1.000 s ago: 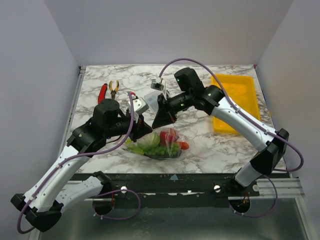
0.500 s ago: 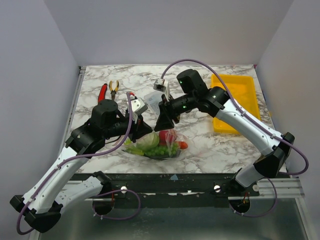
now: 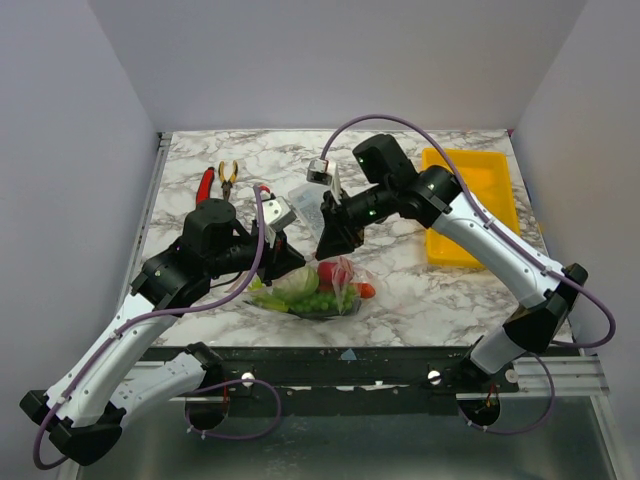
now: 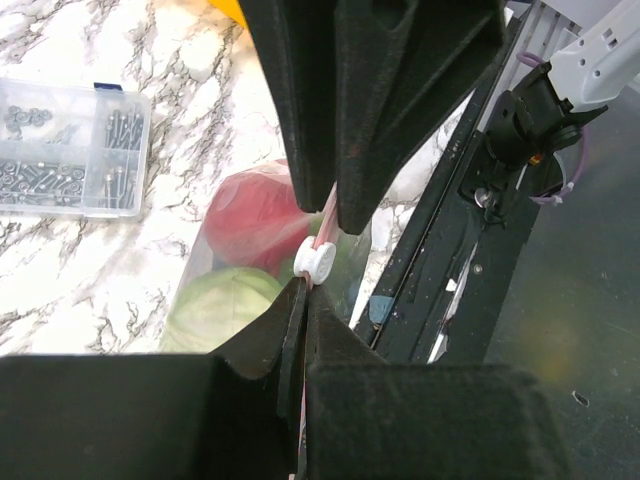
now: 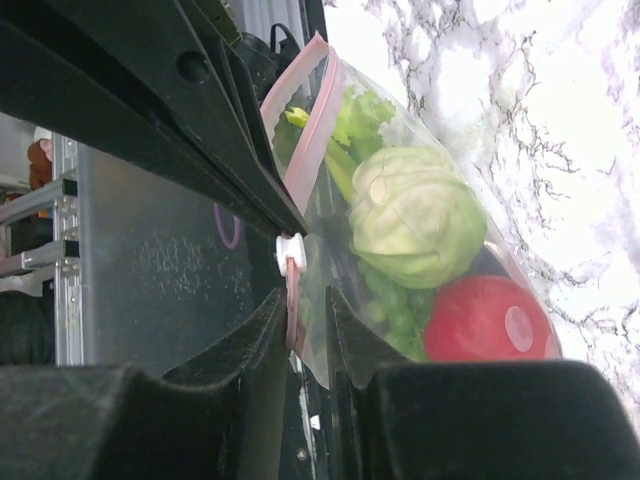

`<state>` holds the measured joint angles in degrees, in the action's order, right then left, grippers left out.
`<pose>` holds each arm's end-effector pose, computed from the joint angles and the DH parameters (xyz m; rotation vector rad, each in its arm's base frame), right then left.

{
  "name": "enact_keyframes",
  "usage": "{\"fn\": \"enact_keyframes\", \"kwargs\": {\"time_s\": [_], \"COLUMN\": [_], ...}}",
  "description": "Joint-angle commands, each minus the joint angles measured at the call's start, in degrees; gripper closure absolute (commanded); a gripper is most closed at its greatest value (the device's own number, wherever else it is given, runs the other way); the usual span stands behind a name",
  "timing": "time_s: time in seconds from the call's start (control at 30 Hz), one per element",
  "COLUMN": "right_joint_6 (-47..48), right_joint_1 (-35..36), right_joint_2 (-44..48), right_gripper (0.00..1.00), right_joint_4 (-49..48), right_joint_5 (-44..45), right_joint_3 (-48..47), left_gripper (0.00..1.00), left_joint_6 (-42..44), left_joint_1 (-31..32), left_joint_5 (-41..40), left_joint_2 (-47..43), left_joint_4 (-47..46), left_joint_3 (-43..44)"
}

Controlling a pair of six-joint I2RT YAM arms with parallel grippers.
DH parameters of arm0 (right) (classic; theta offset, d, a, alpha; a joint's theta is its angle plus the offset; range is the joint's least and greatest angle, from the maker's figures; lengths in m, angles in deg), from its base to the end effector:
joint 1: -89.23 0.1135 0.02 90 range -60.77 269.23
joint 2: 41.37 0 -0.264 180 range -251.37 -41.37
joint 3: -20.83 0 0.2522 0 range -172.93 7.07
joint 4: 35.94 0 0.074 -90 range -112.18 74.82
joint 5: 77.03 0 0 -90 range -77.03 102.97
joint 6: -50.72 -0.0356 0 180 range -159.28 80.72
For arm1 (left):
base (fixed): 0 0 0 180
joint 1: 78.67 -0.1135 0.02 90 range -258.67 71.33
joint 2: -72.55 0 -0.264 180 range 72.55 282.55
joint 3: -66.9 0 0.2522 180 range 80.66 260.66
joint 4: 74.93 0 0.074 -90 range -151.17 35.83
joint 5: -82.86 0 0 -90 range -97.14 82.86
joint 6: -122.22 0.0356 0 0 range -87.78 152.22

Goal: Place the food in the zip-top bag and seal the zipper
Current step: Zip the zipper food storage bag at the center of the board.

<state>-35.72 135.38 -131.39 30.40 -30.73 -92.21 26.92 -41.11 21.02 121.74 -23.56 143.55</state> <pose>0.2073 0.2512 0.4077 -1.3618 1.9688 1.2509 0.1226 -0.1155 0.3869 0.8865 1.8672 -0.9611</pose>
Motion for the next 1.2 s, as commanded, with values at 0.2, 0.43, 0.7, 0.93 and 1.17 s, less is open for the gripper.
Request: {"fn": "enact_keyframes", "kwargs": {"time_s": [0.2,0.43,0.7,0.93,1.17], "right_joint_6": [0.6,-3.3,-5.1,-5.6,-5.7], "right_joint_1": [0.3,0.3,0.3,0.3,0.3], "right_joint_2": [-1.8,2.7,4.0,4.8,5.2], "right_gripper": [0.99,1.0,1.0,1.0,1.0], "right_joint_4": [-0.2,-10.9,-14.5,-15.1,-15.2], "right_joint_5": [-1.5,1.3,2.0,1.7,1.1], "right_joint_3": [-1.9,6.1,9.3,9.4,9.5], "left_gripper": [1.0,0.72,0.49,0.51,0.46], "left_joint_6": [0.2,-2.1,-3.4,-3.3,-2.5], "left_joint_1": [-0.1,-0.4,-1.6,-2.1,-2.8], "left_joint_5": [2.6,2.5,2.8,5.0,7.2], "left_joint_2": [-0.6,2.0,3.3,4.1,4.9], "left_joint_4": [-3.3,-1.7,-1.8,-3.0,-4.0], "left_joint_3": [1.6,3.9,4.8,3.5,2.9]}}
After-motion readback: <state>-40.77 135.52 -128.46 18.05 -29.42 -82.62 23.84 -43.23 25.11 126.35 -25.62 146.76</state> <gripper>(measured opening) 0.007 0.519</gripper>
